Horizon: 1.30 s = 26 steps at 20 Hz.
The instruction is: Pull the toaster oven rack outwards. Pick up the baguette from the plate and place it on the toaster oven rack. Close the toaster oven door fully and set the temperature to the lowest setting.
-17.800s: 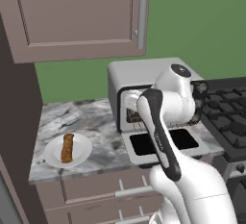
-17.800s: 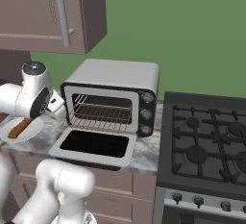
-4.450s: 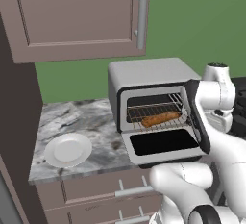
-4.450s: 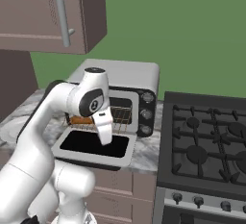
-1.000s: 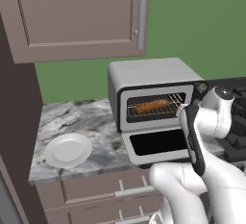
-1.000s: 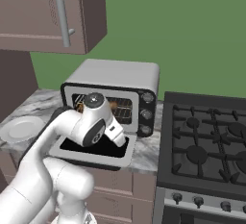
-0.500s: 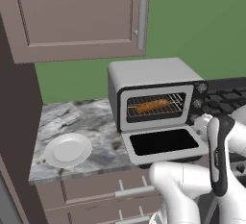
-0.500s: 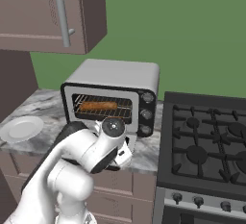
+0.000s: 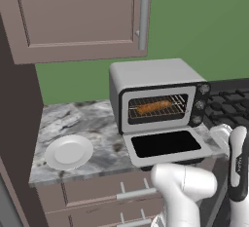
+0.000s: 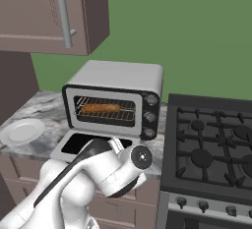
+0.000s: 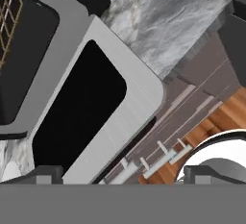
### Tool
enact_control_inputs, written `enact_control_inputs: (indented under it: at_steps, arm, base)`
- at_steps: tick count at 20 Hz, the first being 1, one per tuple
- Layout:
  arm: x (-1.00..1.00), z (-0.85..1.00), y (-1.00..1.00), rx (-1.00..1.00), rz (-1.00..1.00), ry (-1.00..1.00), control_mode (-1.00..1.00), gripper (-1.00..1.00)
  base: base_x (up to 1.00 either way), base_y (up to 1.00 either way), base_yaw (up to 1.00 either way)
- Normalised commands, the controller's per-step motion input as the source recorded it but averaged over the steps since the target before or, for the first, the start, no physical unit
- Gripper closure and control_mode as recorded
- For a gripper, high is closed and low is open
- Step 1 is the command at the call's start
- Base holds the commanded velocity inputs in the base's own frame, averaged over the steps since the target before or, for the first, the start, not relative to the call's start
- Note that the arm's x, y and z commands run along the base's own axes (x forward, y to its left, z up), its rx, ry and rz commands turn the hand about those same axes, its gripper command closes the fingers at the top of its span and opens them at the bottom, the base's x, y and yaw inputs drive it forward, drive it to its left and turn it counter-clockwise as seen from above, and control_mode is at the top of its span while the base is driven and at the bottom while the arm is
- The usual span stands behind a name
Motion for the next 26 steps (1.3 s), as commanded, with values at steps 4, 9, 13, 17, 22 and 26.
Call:
enact_control_inputs:
  at_steps: [4,9,13,17,22,26]
  arm:
    - [0.14,-0.27,-0.04,0.19,0.00,0.00,-1.00,-1.00]
    - [0.40,-0.40,0.00,0.15,0.00,0.00,-1.00,-1.00]
    - [0.47,-0.45,0.00,0.12,0.00,0.00,-1.00,-1.00]
    - [0.33,-0.51,0.00,0.09,0.00,0.00,-1.00,-1.00]
    - [0.25,-0.38,0.00,0.08,0.00,0.00,-1.00,-1.00]
    - [0.19,-0.16,0.01,0.06,0.00,0.00,-1.00,-1.00]
  base:
    - [0.00,0.00,0.00]
    - [0.00,0.00,0.00]
    - [0.00,0.00,0.00]
    - [0.00,0.00,0.00]
    - [0.00,0.00,0.00]
    - [0.00,0.00,0.00]
